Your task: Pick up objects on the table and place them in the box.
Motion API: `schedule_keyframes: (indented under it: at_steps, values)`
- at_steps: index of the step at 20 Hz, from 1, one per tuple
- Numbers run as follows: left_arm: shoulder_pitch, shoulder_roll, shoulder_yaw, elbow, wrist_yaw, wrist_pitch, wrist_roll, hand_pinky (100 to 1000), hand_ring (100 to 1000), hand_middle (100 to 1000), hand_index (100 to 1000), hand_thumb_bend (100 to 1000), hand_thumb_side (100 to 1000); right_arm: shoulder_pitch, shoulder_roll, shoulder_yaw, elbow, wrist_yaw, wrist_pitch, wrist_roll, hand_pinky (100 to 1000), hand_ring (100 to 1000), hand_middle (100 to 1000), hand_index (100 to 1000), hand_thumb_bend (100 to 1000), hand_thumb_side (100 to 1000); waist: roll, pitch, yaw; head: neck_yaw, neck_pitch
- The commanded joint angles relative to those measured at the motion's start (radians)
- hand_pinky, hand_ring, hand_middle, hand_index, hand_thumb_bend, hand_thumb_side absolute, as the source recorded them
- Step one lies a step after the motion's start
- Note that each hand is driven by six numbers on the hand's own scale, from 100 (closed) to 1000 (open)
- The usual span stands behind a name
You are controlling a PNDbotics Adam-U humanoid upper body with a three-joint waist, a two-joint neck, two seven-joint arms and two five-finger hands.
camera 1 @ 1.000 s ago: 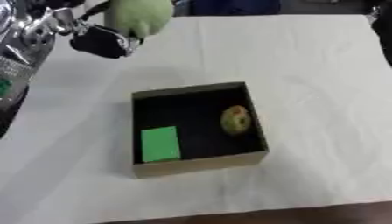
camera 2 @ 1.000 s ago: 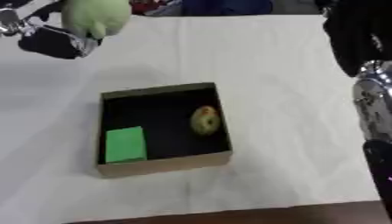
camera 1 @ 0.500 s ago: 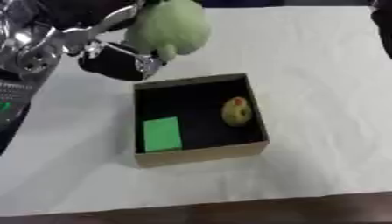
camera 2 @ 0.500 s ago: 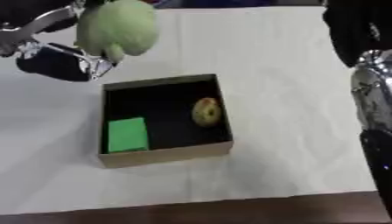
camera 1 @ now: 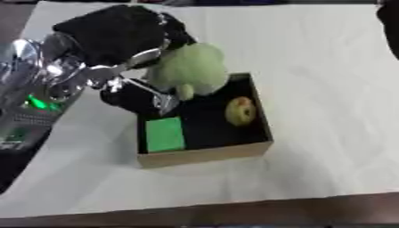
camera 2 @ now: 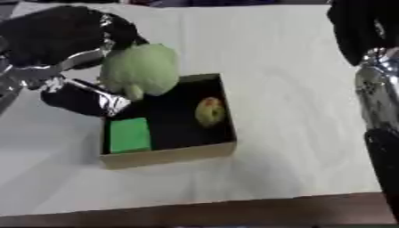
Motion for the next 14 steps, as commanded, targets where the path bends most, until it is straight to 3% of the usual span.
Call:
schedule_keyframes:
  at_steps: [1, 6, 8, 9, 11, 14]
  values:
    - [0.001, -0.014, -0.011, -0.016, -0.008, 0.015, -0.028, 371, 677, 650, 724, 100, 508, -0.009, -0.015, -0.012, -0.01, 0.004, -0.002, -0.003, 986, 877, 758, 1000, 135, 1000, -0.002, -0.023, -0.002, 0.002, 0.003]
    - [0.019, -0.038, -0.036, -0.016, -0.028, 0.025, -0.073, 401, 696, 659, 737, 100, 544, -0.007, -0.014, -0.013, -0.01, 0.004, 0.0, -0.004, 986, 877, 758, 1000, 137, 1000, -0.001, -0.022, -0.003, 0.005, -0.003]
    - [0.022, -0.043, -0.042, -0.016, -0.032, 0.02, -0.091, 405, 709, 673, 747, 161, 572, -0.006, -0.014, -0.013, -0.01, 0.004, 0.001, -0.004, 986, 877, 758, 1000, 138, 1000, 0.001, -0.022, -0.003, 0.004, -0.004]
    - [0.023, -0.044, -0.044, -0.016, -0.038, 0.017, -0.101, 438, 744, 703, 775, 302, 619, -0.006, -0.013, -0.013, -0.01, 0.004, 0.001, -0.004, 987, 877, 757, 1000, 140, 1000, 0.002, -0.022, -0.003, 0.004, -0.004]
    - [0.025, -0.049, -0.045, -0.016, -0.06, 0.009, -0.123, 440, 763, 729, 809, 404, 653, -0.004, -0.013, -0.013, -0.01, 0.004, 0.002, -0.004, 987, 877, 757, 1000, 140, 1000, 0.003, -0.022, -0.003, 0.003, -0.005]
    - [0.026, -0.051, -0.043, -0.016, -0.1, 0.0, -0.142, 504, 803, 762, 839, 484, 663, -0.003, -0.013, -0.013, -0.011, 0.004, 0.003, -0.004, 987, 877, 757, 1000, 141, 1000, 0.004, -0.023, -0.003, 0.003, -0.006]
